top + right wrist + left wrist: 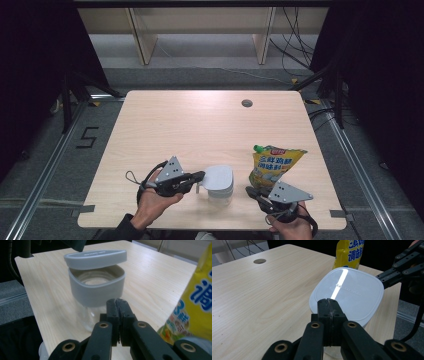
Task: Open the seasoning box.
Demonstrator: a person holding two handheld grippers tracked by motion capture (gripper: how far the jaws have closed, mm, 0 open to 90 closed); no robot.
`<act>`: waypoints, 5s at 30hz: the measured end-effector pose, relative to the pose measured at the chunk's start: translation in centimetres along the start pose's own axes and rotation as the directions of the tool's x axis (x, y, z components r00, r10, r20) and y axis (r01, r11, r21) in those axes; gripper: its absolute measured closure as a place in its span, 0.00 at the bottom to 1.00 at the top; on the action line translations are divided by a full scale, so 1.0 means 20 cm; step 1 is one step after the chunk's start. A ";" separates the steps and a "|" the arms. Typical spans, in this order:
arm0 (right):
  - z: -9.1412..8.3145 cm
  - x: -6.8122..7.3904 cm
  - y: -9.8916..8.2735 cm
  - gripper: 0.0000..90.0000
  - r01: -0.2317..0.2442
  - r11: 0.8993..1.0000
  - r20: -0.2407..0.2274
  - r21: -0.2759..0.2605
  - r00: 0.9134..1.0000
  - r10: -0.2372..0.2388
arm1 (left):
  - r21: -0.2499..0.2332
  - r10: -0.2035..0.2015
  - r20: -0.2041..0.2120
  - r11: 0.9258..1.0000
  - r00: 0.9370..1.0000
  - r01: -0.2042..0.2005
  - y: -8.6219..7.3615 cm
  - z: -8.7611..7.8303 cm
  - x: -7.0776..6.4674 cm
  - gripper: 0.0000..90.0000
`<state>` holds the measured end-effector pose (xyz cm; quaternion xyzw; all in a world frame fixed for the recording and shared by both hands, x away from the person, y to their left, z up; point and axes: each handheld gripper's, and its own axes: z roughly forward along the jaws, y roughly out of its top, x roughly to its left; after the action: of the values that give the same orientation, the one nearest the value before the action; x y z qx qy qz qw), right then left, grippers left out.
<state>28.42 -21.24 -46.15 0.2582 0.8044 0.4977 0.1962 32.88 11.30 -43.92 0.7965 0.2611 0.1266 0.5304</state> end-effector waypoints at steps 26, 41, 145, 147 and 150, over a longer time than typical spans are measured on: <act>0.13 0.07 0.14 0.99 0.041 0.998 -0.022 -0.042 0.999 -0.042 | -0.004 -0.009 0.003 1.000 1.000 0.009 -0.01 0.00 0.01 0.97; 0.15 0.09 0.18 0.99 0.058 0.997 -0.027 -0.051 0.998 -0.059 | -0.049 -0.077 0.000 0.996 0.997 0.077 -0.15 -0.16 0.04 0.48; -0.21 -0.47 -0.27 0.38 -0.147 0.989 0.106 -0.019 0.983 0.148 | 0.118 -0.045 0.000 0.992 0.999 0.045 -0.41 -0.14 0.03 0.29; -0.20 -0.48 -0.27 0.38 -0.142 0.990 0.116 -0.022 0.983 0.144 | 0.121 -0.050 0.001 0.991 0.999 0.049 -0.41 -0.14 0.03 0.29; -0.18 -0.49 -0.27 0.35 -0.135 0.991 0.108 -0.016 0.985 0.136 | 0.122 -0.050 -0.001 0.991 0.999 0.050 -0.41 -0.14 0.03 0.29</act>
<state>32.90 -31.66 -48.94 0.3383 0.7710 0.4983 0.2067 29.73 16.35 -50.38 0.8209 0.2877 0.0963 0.4838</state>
